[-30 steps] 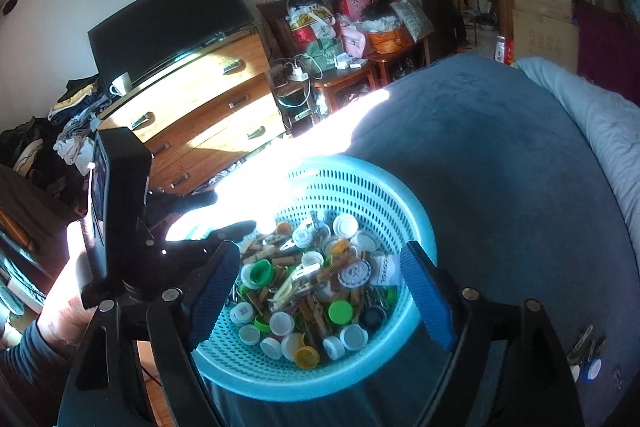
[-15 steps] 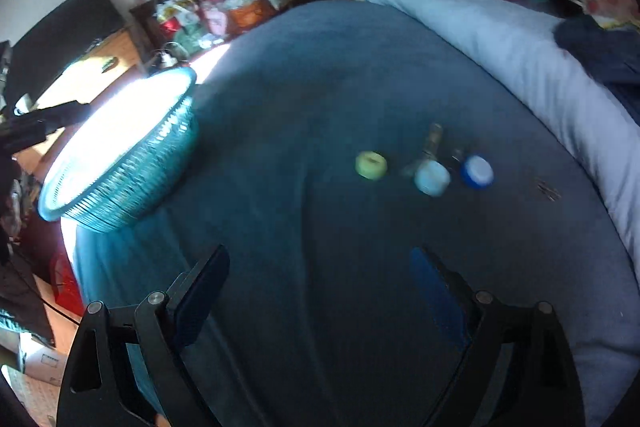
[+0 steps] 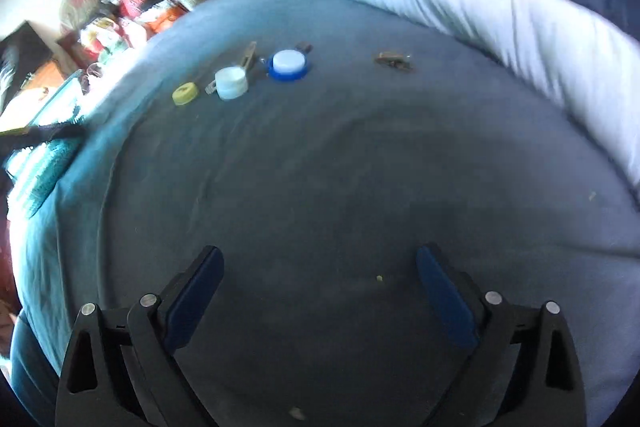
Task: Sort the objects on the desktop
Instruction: 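Move both grippers back over the remaining items on the bed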
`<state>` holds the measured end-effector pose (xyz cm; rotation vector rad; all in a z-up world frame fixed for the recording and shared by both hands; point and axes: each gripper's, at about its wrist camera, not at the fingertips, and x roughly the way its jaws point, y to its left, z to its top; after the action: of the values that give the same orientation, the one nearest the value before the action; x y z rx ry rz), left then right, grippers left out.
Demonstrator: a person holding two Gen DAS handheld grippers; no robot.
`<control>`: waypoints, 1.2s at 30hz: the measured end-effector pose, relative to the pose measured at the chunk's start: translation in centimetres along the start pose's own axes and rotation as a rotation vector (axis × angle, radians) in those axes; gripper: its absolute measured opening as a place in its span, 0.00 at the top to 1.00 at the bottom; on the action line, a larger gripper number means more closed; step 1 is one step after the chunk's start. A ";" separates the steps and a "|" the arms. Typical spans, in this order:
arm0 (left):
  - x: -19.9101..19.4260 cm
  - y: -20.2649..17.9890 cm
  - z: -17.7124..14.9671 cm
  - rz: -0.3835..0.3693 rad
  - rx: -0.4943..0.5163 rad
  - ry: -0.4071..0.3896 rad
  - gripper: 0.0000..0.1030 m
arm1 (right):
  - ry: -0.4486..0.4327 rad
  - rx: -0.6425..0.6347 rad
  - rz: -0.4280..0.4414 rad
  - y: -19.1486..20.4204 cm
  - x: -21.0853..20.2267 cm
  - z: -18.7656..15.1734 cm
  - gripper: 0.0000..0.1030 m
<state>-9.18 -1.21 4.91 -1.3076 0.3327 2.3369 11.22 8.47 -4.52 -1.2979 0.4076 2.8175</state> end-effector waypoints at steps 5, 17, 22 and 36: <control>5.0 -1.5 5.5 0.008 -0.056 0.024 0.26 | -0.003 0.003 0.014 -0.4 0.0 0.2 0.00; 16.5 -12.2 17.2 0.093 0.189 0.128 0.25 | -0.073 0.129 0.195 -2.6 -0.6 0.0 0.00; 17.4 -12.2 15.3 0.117 0.184 0.153 0.26 | -0.086 0.149 0.224 -2.8 -0.8 0.2 0.00; 3.4 -5.5 -0.1 -0.091 0.068 0.097 0.43 | -0.090 0.167 0.244 -3.0 -0.9 0.3 0.00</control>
<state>-8.00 4.46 2.00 -1.3768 0.3714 2.1738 11.93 11.50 -4.28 -1.1567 0.8303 2.9409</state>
